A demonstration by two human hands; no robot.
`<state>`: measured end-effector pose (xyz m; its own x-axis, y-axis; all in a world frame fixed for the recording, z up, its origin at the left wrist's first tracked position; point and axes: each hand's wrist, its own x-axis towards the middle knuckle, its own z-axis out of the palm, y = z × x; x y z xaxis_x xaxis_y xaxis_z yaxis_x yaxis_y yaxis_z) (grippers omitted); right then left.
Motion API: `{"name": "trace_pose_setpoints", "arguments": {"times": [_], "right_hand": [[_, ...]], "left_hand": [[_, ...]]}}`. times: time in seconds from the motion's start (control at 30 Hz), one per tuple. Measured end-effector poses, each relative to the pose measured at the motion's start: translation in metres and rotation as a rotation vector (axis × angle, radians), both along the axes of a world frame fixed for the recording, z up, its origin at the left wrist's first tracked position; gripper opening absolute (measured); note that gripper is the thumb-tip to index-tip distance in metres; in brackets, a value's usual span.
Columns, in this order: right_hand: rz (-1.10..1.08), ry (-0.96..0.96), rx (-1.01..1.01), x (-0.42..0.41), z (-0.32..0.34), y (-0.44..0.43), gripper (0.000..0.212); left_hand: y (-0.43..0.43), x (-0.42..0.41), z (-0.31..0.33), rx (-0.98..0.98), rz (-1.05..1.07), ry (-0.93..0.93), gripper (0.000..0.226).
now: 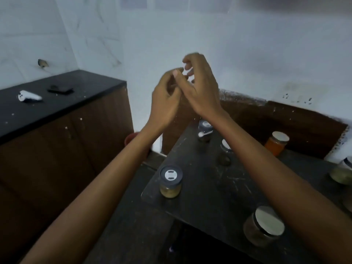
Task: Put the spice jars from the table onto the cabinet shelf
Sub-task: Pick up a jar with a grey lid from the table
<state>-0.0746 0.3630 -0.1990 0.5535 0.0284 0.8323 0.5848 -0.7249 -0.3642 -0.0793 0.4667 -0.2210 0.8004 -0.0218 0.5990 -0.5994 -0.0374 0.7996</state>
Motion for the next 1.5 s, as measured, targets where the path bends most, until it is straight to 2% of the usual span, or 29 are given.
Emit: {"name": "trace_pose_setpoints", "arguments": {"times": [0.17, 0.3, 0.43, 0.5, 0.57, 0.63, 0.7, 0.83, 1.03, 1.13, 1.23, 1.37, 1.5], "right_hand": [[0.035, 0.215, 0.032, 0.001, -0.080, -0.009, 0.024], [0.030, 0.341, -0.049, 0.001, -0.135, -0.010, 0.024], [0.057, 0.581, -0.053, 0.000, -0.190, -0.014, 0.028], [0.102, 0.757, -0.046, 0.000, -0.219, -0.016, 0.042], [0.145, 0.967, -0.041, -0.002, -0.245, -0.017, 0.065], [0.184, 1.148, 0.017, -0.005, -0.264, -0.017, 0.087], [0.221, 1.243, 0.108, -0.008, -0.275, -0.015, 0.105], [0.196, 1.233, 0.120, -0.009, -0.288, -0.007, 0.119], [0.114, 1.123, 0.137, -0.010, -0.289, -0.004, 0.103], [0.115, 1.102, 0.166, -0.015, -0.282, -0.007, 0.096], [0.110, 1.030, 0.229, -0.019, -0.266, -0.013, 0.081], [0.144, 0.977, 0.313, -0.032, -0.232, -0.033, 0.064], [0.184, 0.976, 0.406, -0.051, -0.194, -0.059, 0.054]], "left_hand": [[0.006, 0.007, -0.067, 0.156, -0.017, 0.069, 0.027], [0.015, 0.011, -0.120, 0.294, -0.057, 0.173, 0.029], [0.030, 0.016, -0.170, 0.612, -0.019, 0.320, 0.047], [0.039, 0.017, -0.198, 0.800, -0.040, 0.452, 0.069], [0.046, 0.014, -0.221, 0.908, -0.098, 0.613, 0.095], [0.051, 0.010, -0.238, 0.928, -0.166, 0.731, 0.113], [0.053, 0.005, -0.247, 0.905, -0.224, 0.759, 0.120], [0.053, -0.001, -0.253, 0.834, -0.222, 0.734, 0.115], [0.057, 0.002, -0.256, 0.876, -0.190, 0.755, 0.109], [0.057, -0.002, -0.251, 0.897, -0.184, 0.708, 0.106], [0.061, -0.009, -0.238, 0.916, -0.192, 0.554, 0.105], [0.061, -0.021, -0.213, 0.984, -0.212, 0.254, 0.106], [0.045, -0.030, -0.188, 1.055, -0.217, 0.026, 0.120]]}}
